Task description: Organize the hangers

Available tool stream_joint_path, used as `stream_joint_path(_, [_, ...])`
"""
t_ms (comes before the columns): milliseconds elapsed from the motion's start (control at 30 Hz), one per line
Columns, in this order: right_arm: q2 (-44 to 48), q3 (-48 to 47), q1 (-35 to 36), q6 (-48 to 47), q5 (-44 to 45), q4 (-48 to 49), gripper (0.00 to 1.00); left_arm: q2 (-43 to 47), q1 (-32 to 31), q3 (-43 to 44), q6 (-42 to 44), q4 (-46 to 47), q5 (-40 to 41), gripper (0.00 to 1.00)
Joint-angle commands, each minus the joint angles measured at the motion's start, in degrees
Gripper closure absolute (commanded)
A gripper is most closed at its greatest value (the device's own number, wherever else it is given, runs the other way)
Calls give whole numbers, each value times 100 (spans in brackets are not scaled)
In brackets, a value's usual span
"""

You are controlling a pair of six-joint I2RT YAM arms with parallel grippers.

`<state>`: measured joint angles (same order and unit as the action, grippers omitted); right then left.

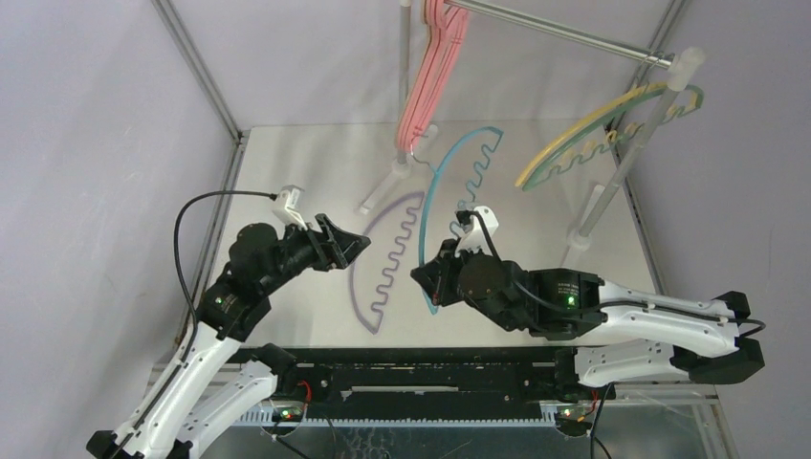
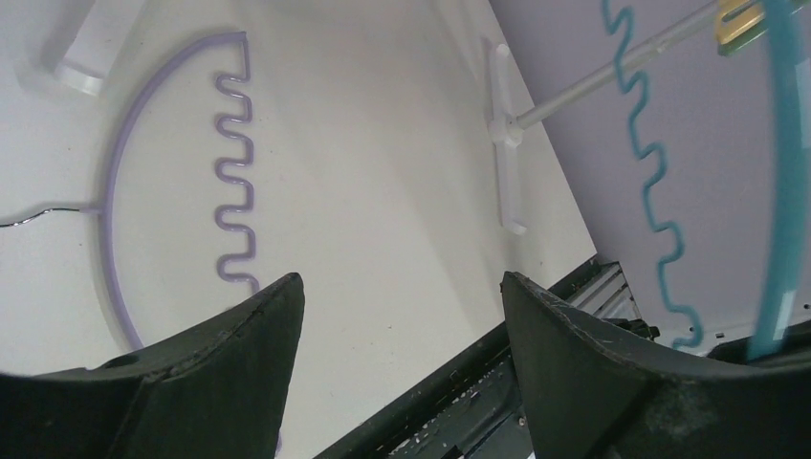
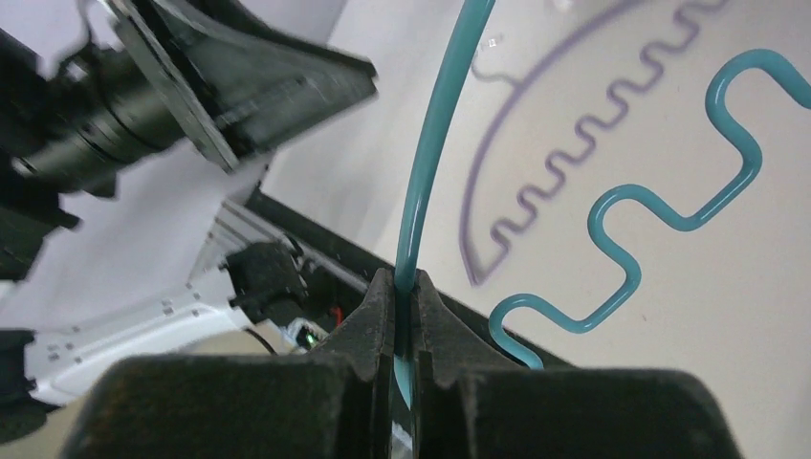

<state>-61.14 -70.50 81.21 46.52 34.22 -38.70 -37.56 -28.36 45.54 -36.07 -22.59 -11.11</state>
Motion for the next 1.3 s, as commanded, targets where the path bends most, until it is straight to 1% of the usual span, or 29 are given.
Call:
stream_joint_path(0, [-174,-590,114,-540,1187,908,100,35,23,-59,-49,287,-28,20])
stream_joint_path(67, [-278,-771,114,-887,1621,1284,100,56,23,-54,-58,269,-37,21])
stream_joint_path(133, [-345,-950,81,-1438,1998,1672,100,95,23,-41,-47,215,-16,20])
stream_joint_path(233, [-372,-1030,-199,-2037,2106,2385,100,145,23,-43,-25,148,-12,21])
stream_joint_path(333, [-432,-1145,-778,-2089,1636,2682,100,183,23,-54,-31,103,-35,20])
stream_joint_path(467, [-678,-1421,-1630,-2057,876,2807,100,236,24,-59,-8,50,-34,21])
stream_joint_path(633, [-1155,-1870,-2479,-2029,127,2897,100,249,23,-89,7,9,-42,21])
stream_joint_path(833, [-1650,-2238,-2975,-1945,-388,2989,100,238,23,-82,75,-18,-28,20])
stream_joint_path(933, [-1785,-2286,-3156,-1984,-535,3089,100,227,23,-93,136,-52,2,21])
stream_joint_path(1267, [-2179,-2347,-3928,-1667,-1296,3261,100,-37,23,20,332,-114,72,21])
